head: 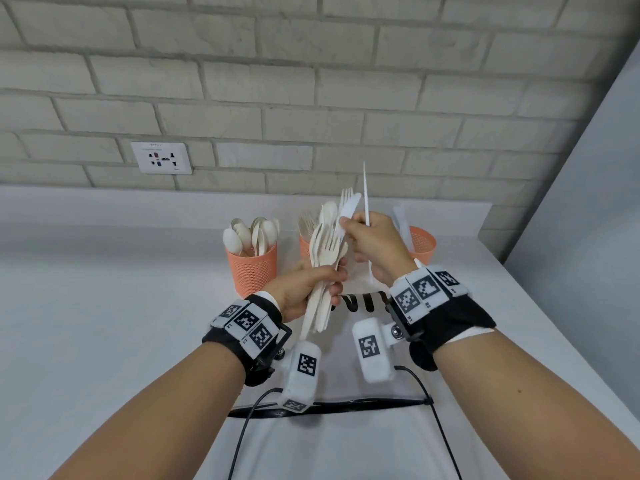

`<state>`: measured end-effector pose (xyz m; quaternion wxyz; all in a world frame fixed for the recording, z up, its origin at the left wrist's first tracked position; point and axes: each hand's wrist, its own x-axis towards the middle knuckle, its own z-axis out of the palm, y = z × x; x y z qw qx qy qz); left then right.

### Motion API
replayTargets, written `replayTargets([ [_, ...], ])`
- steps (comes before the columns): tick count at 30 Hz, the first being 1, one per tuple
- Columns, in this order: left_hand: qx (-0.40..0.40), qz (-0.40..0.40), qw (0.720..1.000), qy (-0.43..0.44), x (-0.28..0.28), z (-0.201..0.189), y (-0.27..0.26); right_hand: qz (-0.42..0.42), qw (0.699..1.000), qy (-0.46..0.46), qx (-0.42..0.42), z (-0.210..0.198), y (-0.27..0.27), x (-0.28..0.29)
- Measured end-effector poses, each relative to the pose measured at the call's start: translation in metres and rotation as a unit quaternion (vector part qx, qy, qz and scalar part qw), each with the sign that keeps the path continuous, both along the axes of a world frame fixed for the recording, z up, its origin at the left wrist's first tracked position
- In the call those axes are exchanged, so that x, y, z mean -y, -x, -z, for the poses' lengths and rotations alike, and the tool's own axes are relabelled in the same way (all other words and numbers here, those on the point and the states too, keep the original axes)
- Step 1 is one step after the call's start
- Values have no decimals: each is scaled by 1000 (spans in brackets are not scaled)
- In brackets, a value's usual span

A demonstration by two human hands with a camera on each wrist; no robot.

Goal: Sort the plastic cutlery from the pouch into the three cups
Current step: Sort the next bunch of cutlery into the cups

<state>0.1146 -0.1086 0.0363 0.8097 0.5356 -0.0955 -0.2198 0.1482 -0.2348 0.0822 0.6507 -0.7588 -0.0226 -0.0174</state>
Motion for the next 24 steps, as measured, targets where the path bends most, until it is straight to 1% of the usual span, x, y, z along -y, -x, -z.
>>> replayTargets([
  [3, -27, -17, 999, 26, -2, -1, -1, -7, 1000, -10, -5, -4, -2, 1],
  [6, -11, -17, 1000, 17, -1, -1, 0, -11, 1000, -8, -12, -6, -2, 2],
  [10, 1, -36, 999, 6, -1, 0, 1, -33, 997, -71, -28, -8, 3, 6],
  [14, 17, -59, 998, -13, -1, 3, 0, -57, 994, -86, -38, -4, 7, 4],
  [16, 21, -61, 998, -13, 0, 2, -1, -34, 995, -93, -33, -2, 5, 4],
  [19, 24, -61, 998, -14, -2, 2, -1, 27, 995, -94, -4, -4, 0, 7],
  [22, 24, -72, 997, -17, -6, 5, -4, 63, 987, -146, 20, -8, -3, 13],
  [24, 24, -74, 997, -25, -7, 6, -4, 71, 984, -159, 31, -8, -5, 16],
])
